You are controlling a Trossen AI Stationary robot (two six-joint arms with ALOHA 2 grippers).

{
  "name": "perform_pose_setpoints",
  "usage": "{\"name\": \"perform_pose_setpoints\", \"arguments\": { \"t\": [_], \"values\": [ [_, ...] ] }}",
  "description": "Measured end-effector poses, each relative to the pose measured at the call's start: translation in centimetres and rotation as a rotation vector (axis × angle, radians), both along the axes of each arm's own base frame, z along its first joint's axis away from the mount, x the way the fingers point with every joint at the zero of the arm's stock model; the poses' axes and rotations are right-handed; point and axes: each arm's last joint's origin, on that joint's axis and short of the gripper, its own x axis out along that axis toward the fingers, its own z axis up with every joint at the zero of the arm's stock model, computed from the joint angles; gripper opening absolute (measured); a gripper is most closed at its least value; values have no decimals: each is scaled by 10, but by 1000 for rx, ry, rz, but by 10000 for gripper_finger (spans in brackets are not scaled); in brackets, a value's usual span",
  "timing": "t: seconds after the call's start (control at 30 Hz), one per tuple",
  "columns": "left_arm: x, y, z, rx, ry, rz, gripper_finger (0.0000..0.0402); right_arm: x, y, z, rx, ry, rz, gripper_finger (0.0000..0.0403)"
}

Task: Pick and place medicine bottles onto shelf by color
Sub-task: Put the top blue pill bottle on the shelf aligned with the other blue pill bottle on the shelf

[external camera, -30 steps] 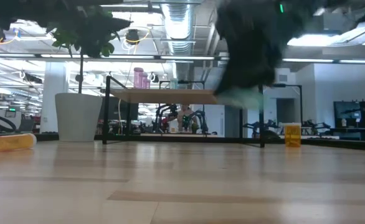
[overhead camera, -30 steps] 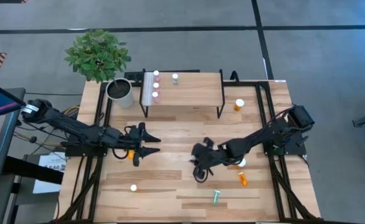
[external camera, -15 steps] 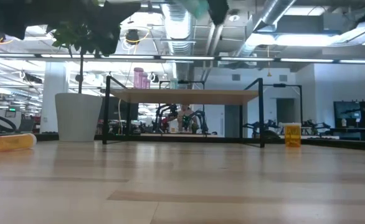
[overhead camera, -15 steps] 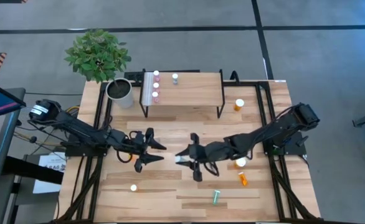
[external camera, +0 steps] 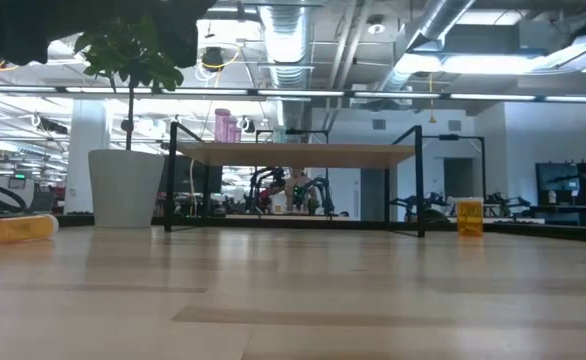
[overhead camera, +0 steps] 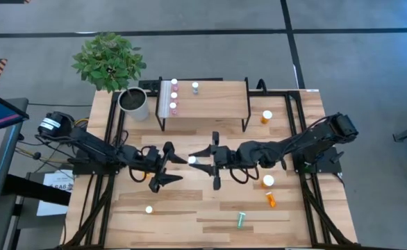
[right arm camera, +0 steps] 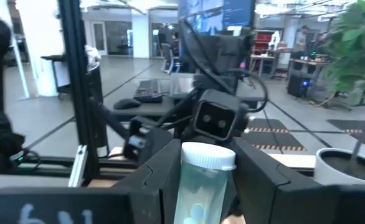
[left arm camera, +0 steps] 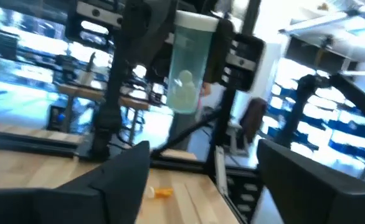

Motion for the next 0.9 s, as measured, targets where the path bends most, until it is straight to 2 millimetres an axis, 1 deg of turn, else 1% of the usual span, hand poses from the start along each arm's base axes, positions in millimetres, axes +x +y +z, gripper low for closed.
{"name": "perform_pose_setpoints", "arguments": {
  "t": [0.1, 0.2, 0.3, 0.37, 0.5, 0.57, 0.67, 0.9],
  "values": [
    [11, -3, 2, 3, -12, 19, 317, 1, -3, 0, 4, -4, -9, 152],
    [28, -8, 5, 23, -20, 23, 339, 1, -4, 1, 6, -12, -12, 151],
    [43, -12, 8, 35, -26, 30, 345, 1, -4, 1, 6, -11, -12, 149],
    [49, -13, 8, 36, -23, 51, 345, 1, -4, 1, 5, -9, -12, 149],
    [54, -13, 10, 37, -43, 101, 343, 1, -2, -1, 4, 5, -7, 151],
    [53, -13, 11, 39, -51, 126, 333, 0, -1, -1, 2, 11, -3, 152],
    [53, -12, 11, 44, -57, 153, 304, 0, 2, -3, -2, 26, 3, 151],
    [53, -12, 11, 48, -58, 156, 207, 0, 4, -3, -3, 28, 8, 151]
  ]
}}
